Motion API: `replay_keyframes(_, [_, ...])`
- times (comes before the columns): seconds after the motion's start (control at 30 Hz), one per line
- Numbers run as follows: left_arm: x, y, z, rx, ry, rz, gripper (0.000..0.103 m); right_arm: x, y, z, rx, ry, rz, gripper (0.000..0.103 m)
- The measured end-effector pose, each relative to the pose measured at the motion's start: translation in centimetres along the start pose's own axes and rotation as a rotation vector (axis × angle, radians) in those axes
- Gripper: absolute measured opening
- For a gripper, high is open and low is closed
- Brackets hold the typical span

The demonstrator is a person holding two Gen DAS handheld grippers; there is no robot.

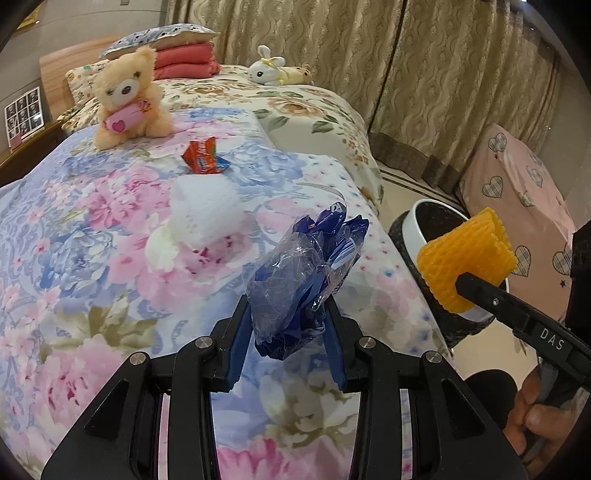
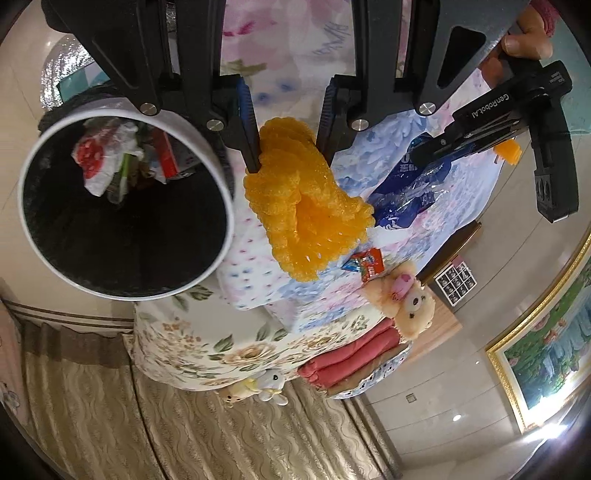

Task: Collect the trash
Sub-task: 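Carry the blue bag and orange sleeve over the bin and open both tools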

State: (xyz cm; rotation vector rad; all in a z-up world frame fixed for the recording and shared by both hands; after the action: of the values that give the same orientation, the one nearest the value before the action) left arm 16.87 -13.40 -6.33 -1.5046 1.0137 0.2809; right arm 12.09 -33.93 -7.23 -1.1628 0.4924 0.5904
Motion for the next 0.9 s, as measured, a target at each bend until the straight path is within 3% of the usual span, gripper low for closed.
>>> replay_keyframes(0.9, [2.8,-1.7,-6.5,0.118,0.073,0.033,0.035,-3.1,-0.9,-6.2,0.081,0.1,-0.043,0.03])
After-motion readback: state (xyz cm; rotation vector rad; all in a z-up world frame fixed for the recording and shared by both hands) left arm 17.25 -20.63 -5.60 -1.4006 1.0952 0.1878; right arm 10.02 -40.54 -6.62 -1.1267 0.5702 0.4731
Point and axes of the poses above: each gripper's, at about its wrist camera, not at the fingertips, and x roughly the way its jaws point, z to its left, y to its underside, the point moved 2 cm from there along x, roughly the way its jaws point, and after that the axes turned 6 degrees about y, right-handed, at the moved point
